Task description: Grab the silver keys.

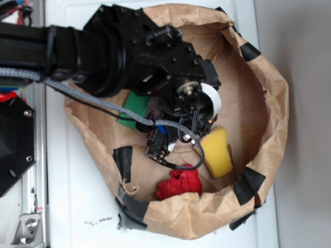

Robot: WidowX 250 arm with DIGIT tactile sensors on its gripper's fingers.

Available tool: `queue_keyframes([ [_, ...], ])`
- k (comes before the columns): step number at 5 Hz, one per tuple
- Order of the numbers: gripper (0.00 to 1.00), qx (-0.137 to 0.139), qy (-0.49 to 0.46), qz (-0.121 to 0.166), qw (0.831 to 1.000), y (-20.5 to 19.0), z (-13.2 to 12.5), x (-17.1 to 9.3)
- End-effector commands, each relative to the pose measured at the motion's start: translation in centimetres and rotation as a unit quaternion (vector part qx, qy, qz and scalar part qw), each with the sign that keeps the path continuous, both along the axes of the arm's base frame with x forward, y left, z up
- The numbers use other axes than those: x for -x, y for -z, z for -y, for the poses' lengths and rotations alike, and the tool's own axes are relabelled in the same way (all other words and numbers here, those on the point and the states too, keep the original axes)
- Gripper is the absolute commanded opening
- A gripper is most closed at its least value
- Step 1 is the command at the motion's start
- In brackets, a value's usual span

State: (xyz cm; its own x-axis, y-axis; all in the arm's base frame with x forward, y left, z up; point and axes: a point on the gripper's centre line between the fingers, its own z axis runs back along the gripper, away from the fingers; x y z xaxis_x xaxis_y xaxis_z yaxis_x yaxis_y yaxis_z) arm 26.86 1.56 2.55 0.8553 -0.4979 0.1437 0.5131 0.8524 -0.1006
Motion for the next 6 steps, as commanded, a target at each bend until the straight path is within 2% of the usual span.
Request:
queue_keyframes([
  [1,0.00,-0.003,-0.004,0.029,1.000,-1.8,0.2,-0.9],
  [5,0.00,0.000,-0.012,0.042,0.999,-2.9,-0.4,-1.4],
  [6,0.00,0.008,-0.020,0.043,0.999,-3.8,-0.3,-1.5],
])
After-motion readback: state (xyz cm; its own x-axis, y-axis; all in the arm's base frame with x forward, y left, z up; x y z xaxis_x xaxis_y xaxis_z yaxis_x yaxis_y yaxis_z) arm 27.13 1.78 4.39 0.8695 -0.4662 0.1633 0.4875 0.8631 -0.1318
